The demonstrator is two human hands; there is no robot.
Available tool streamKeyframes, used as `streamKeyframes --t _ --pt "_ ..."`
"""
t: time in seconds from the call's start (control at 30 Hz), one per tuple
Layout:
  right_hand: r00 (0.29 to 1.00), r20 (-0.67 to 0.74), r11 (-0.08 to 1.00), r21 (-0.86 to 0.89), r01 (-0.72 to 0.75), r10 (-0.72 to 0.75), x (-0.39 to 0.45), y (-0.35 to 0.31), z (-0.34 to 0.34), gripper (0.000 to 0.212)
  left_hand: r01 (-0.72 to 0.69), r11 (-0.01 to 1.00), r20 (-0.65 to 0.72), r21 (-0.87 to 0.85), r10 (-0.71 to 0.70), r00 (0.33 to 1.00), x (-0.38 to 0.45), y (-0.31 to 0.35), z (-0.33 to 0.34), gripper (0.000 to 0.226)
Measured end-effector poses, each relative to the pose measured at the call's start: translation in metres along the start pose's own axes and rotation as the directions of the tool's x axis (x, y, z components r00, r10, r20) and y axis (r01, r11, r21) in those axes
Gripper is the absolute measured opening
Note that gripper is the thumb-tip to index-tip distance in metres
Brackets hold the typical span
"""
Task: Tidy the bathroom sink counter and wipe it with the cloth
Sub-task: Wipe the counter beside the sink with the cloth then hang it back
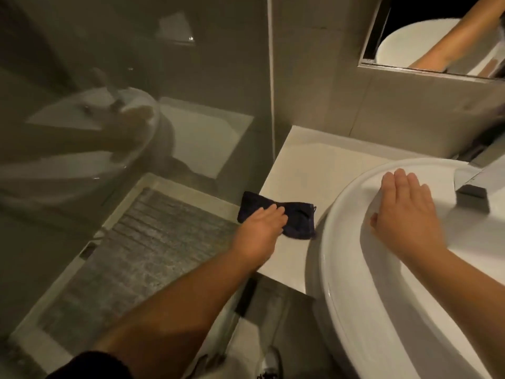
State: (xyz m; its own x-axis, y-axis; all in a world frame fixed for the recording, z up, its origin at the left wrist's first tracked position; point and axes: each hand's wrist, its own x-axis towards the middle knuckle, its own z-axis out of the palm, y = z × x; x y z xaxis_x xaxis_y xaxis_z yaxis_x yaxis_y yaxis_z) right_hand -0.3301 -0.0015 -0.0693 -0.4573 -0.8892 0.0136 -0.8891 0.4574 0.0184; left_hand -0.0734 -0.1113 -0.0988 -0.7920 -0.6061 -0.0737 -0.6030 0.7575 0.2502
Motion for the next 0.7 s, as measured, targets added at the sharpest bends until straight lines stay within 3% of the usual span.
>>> streamKeyframes --t 0.1,0.17,0.27,0.3,0.33,0.37,0.43,0.47,0.5,0.6,0.7 --pt "0.997 0.08 1.0 -0.011 -0.006 0.007 -0.002 0.0 -0.01 0.069 0.041 0.999 0.021 -0.032 -0.04 0.999 -0.076 0.02 0.009 0.04" --pt "0.991 0.132 1.0 -0.006 -0.012 0.013 -0.005 -0.001 -0.017 0.067 0.067 0.996 -0.036 -0.061 -0.069 0.997 -0.104 0.036 0.011 0.037" --pt "0.991 0.136 0.999 -0.035 -0.002 0.007 -0.005 -0.002 -0.021 0.064 0.324 0.892 -0.09 -0.314 -0.368 0.925 -0.124 0.06 -0.001 0.023" --pt "0.991 0.13 0.999 -0.054 0.002 0.005 -0.005 -0.002 -0.021 0.064 0.439 0.797 -0.031 -0.414 -0.495 0.868 -0.128 0.066 -0.006 0.025" --pt "0.992 0.129 0.998 -0.066 0.002 0.007 -0.006 -0.003 -0.022 0.063 0.547 0.638 0.102 -0.542 -0.596 0.796 -0.132 0.069 -0.008 0.026" --pt "0.992 0.129 0.997 -0.071 0.0 0.01 -0.006 -0.003 -0.023 0.063 0.609 0.383 0.262 -0.694 -0.654 0.709 -0.137 0.071 -0.009 0.027" --pt "0.993 0.118 0.997 -0.074 -0.007 0.015 -0.007 -0.004 -0.022 0.064 0.516 -0.27 0.562 -0.813 -0.593 0.576 -0.142 0.073 -0.009 0.031" --pt "0.993 0.114 0.997 -0.077 -0.01 0.019 -0.007 -0.005 -0.021 0.065 0.426 -0.507 0.66 -0.749 -0.528 0.534 -0.144 0.072 -0.01 0.033" --pt "0.993 0.116 0.996 -0.082 -0.014 0.024 -0.007 -0.005 -0.02 0.065 0.344 -0.642 0.707 -0.685 -0.473 0.525 -0.143 0.07 -0.011 0.034" --pt "0.991 0.131 0.995 -0.093 -0.026 0.038 -0.004 -0.007 -0.016 0.065 0.179 -0.778 0.68 -0.602 -0.382 0.626 -0.128 0.062 -0.026 0.037" --pt "0.988 0.142 0.994 -0.099 -0.05 0.063 -0.002 -0.01 -0.016 0.065 0.102 -0.714 0.556 -0.692 -0.438 0.706 -0.084 0.046 -0.05 0.038"
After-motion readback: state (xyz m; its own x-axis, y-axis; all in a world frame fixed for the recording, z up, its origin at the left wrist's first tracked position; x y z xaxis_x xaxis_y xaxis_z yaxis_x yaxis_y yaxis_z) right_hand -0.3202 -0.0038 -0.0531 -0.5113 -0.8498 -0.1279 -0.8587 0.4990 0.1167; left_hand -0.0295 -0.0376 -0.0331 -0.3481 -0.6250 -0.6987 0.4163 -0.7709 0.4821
